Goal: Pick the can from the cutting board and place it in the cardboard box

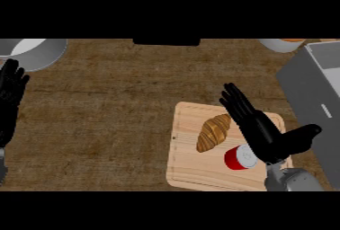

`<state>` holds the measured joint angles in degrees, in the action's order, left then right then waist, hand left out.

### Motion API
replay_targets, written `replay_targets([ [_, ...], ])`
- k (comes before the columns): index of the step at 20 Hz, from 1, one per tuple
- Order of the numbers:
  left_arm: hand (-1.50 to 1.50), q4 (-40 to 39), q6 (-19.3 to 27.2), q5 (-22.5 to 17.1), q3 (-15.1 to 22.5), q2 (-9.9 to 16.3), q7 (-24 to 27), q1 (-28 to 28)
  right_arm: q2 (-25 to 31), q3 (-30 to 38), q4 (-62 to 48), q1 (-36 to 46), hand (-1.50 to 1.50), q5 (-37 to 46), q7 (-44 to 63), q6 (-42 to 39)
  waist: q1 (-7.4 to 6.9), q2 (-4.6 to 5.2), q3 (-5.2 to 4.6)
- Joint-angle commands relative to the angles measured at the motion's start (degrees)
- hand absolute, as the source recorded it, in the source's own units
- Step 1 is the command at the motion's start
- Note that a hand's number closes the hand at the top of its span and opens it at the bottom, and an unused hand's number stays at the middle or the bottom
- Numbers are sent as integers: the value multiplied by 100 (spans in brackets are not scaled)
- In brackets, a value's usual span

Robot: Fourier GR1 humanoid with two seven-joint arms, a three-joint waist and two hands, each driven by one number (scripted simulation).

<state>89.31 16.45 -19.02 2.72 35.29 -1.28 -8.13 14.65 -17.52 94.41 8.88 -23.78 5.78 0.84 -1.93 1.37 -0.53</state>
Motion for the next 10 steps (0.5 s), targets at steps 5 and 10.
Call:
replay_targets([
  [5, 0, 116, -629, 526, 632, 151, 487, -62, 1431, 1467, 1381, 705, -150, 574, 83, 374, 721, -275, 27],
  [10, 0, 196, -1038, 650, 1176, -62, 665, -31, 2953, 2230, 1495, -47, -150, 1191, 59, -159, 638, -197, 50],
])
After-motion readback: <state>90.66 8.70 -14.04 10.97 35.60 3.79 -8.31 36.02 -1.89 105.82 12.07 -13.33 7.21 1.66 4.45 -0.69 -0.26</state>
